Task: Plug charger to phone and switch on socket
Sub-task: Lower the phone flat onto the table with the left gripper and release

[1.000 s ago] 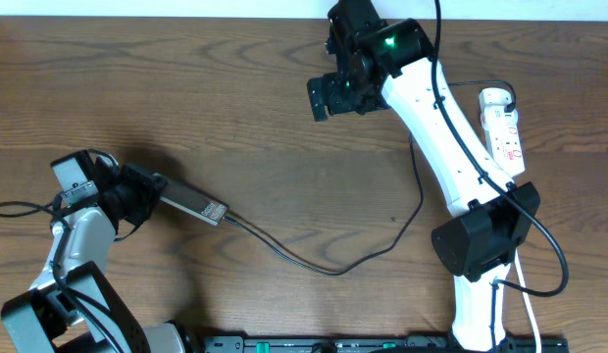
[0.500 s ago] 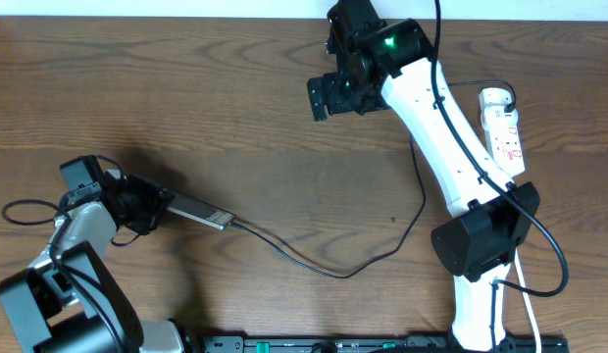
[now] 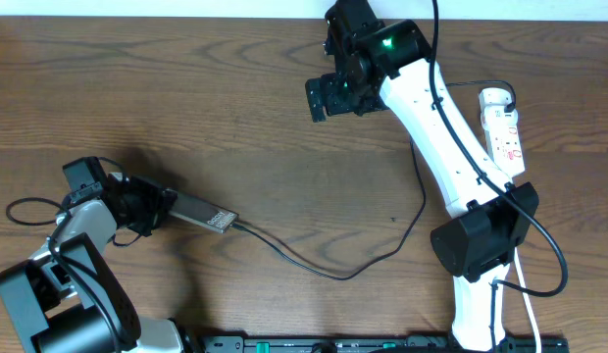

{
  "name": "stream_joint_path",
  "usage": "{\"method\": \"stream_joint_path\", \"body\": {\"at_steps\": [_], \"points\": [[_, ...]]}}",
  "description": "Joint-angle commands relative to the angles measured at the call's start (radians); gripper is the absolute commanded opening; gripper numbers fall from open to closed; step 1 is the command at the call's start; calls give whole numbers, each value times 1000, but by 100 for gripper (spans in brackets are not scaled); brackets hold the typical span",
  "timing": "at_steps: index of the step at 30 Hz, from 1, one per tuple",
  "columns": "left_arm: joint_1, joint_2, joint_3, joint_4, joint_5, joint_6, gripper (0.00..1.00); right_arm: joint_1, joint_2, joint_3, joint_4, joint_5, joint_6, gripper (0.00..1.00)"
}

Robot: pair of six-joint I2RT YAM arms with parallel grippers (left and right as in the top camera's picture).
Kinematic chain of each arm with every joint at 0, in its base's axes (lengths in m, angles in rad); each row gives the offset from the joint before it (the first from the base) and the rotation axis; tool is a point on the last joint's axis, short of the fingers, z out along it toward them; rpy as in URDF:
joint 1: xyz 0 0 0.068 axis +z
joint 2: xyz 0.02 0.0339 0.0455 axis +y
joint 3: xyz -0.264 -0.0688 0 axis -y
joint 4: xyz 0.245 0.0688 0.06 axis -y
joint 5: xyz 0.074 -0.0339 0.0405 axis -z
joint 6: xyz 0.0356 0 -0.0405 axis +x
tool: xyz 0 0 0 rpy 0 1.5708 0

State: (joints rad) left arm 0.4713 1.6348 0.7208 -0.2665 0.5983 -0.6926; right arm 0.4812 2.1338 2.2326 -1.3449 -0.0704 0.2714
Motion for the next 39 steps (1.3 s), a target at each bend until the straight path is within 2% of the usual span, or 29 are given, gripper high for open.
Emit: {"method": "stream_joint_path", "body": {"at_steps": [1, 8, 15, 21, 24, 26, 30, 32, 34, 37, 39], "points": [[5, 14, 14, -6, -8, -1, 24, 6, -2, 21, -1, 8, 13, 99], [5, 14, 14, -11, -8, 0, 26, 6, -2, 21, -1, 8, 13, 99], [5, 14, 14, -18, -8, 3, 49, 6, -2, 21, -2, 8, 13, 99], [5, 14, 14, -17, -9, 3, 51, 6, -2, 21, -2, 8, 13, 99], [5, 13, 14, -11, -8, 3, 58, 6, -2, 21, -2, 8, 12, 99], [5, 1, 15, 2, -8, 5, 59, 6, -2, 21, -3, 9, 12, 99], [5, -75, 33, 21, -3, 54, 58, 4, -2, 21, -3, 13, 8, 99], [0, -137, 61, 21, 28, 135, 59, 3, -2, 21, -3, 18, 4, 99], [-13, -202, 94, 21, 71, 208, 63, 3, -2, 21, -1, 21, 4, 99], [-57, -297, 145, 12, 72, 274, 73, 3, -2, 21, 2, 29, 5, 99], [-102, -352, 176, 5, 70, 314, 75, 3, -2, 21, 2, 54, 5, 99]]}}
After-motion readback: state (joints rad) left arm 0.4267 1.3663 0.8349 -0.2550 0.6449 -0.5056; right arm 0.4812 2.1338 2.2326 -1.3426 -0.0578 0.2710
